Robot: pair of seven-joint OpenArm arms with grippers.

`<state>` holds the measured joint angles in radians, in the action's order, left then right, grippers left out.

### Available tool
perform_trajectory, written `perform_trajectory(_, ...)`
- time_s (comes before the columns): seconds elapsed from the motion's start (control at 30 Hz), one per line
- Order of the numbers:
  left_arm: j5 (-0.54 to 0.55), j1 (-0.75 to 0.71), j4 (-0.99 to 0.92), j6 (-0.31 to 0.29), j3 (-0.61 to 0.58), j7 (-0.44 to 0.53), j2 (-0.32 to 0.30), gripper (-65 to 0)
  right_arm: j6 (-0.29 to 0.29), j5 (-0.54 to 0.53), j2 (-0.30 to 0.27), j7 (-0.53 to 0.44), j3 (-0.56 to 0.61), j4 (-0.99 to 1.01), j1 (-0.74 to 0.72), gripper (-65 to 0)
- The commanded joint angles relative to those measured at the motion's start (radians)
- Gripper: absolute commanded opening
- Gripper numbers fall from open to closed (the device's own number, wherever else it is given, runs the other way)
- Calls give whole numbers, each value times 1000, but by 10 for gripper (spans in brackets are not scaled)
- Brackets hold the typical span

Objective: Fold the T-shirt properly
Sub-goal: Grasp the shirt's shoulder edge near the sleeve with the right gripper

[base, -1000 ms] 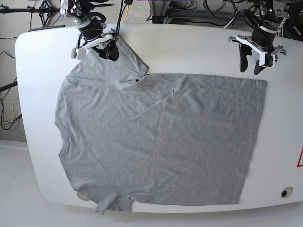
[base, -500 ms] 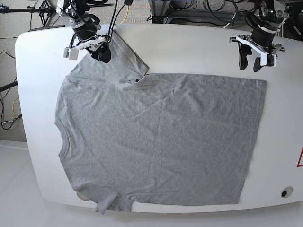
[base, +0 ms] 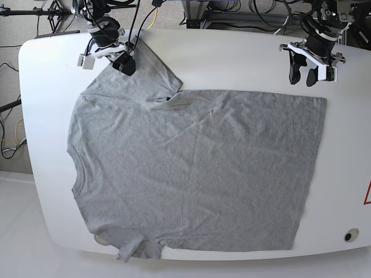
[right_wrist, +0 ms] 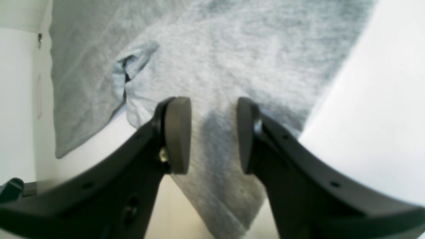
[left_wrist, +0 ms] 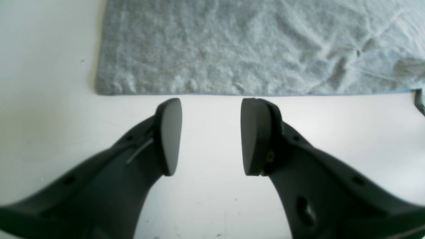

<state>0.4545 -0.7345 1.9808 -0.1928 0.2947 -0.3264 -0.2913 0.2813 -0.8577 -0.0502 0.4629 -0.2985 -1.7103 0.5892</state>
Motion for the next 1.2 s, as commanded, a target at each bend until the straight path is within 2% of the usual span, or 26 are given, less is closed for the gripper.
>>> perform_trajectory(0.0,3,-3,16,2,9,25,-11,-384,-9,-2,-14,1,2,2,2,-418)
perform_trajectory(0.33,-8,2,11,2,9,25,-10,-383,-8,7,-29,3,-4,-12,6,-416)
perform_trajectory(0.67,-5,6,10,1,7,28,-7,-384,-5,-1,-33,72,2,-16,3,-421)
perform_trajectory(0.93,8,6,2,2,15,20,-6,-383,-4,-58,-23,65,1,9,-1,-417)
perform_trajectory(1.17,13,14,-6,2,12,11,-7,-384,-1,-48,-27,37,-12,20,0,-417)
